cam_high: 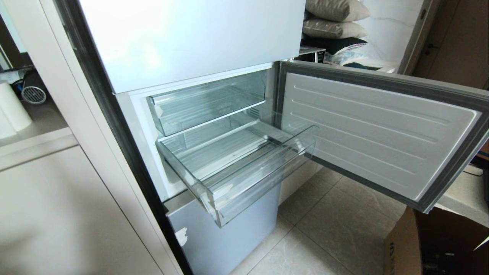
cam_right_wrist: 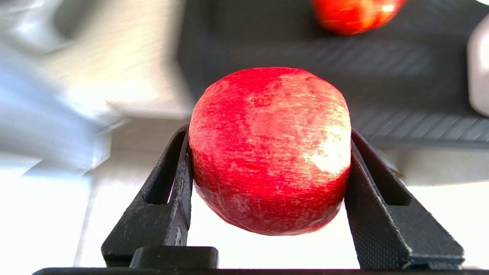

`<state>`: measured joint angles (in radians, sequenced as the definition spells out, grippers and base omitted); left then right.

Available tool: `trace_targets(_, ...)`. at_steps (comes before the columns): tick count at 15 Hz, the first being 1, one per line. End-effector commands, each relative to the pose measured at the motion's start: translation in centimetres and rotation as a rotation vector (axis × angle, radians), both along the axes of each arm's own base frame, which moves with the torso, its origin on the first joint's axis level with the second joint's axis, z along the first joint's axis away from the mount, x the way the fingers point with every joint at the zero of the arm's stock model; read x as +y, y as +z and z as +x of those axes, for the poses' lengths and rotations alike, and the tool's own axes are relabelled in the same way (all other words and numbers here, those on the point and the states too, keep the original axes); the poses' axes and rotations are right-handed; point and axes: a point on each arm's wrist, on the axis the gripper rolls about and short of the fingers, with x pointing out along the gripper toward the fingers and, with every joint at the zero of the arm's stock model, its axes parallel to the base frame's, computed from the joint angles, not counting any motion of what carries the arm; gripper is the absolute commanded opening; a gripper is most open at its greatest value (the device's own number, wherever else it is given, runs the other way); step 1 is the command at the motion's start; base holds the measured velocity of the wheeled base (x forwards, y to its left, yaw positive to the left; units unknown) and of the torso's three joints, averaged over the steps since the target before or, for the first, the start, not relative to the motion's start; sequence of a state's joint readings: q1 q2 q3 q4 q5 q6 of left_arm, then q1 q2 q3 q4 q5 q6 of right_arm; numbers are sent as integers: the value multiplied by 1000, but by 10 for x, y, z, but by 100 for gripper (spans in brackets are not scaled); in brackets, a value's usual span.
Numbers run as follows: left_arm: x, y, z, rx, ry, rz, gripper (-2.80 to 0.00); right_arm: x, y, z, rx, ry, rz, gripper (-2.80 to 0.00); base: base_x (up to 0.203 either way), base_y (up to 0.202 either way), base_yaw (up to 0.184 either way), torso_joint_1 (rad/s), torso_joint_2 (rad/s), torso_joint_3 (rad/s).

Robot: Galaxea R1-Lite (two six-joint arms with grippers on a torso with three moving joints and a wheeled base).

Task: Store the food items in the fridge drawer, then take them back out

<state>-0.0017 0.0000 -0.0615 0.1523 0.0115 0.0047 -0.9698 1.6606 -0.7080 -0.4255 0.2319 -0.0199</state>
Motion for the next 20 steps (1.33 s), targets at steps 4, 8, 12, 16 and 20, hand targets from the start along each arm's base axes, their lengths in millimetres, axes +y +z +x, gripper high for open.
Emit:
trace_targets(4, 0, 0, 0, 0, 1, 0, -280, 98, 19, -41, -111, 302, -67, -280, 0, 0, 0, 0, 0, 0)
trace_targets(8, 0, 0, 0, 0, 1, 0, -280, 141, 17, -55, -142, 497, -27, -280, 0, 0, 0, 0, 0, 0)
trace_targets(12, 0, 0, 0, 0, 1, 0, -280, 145, 11, -57, -130, 509, -15, -280, 0, 0, 0, 0, 0, 0)
trace_targets(16, 0, 0, 0, 0, 1, 0, -280, 146, 11, -58, -131, 509, -16, -280, -1, -2, 73, 1, 1, 4)
trace_targets(20, 0, 0, 0, 0, 1, 0, -280, 146, 11, -58, -131, 511, -18, -280, 0, -8, 174, 1, 3, 2)
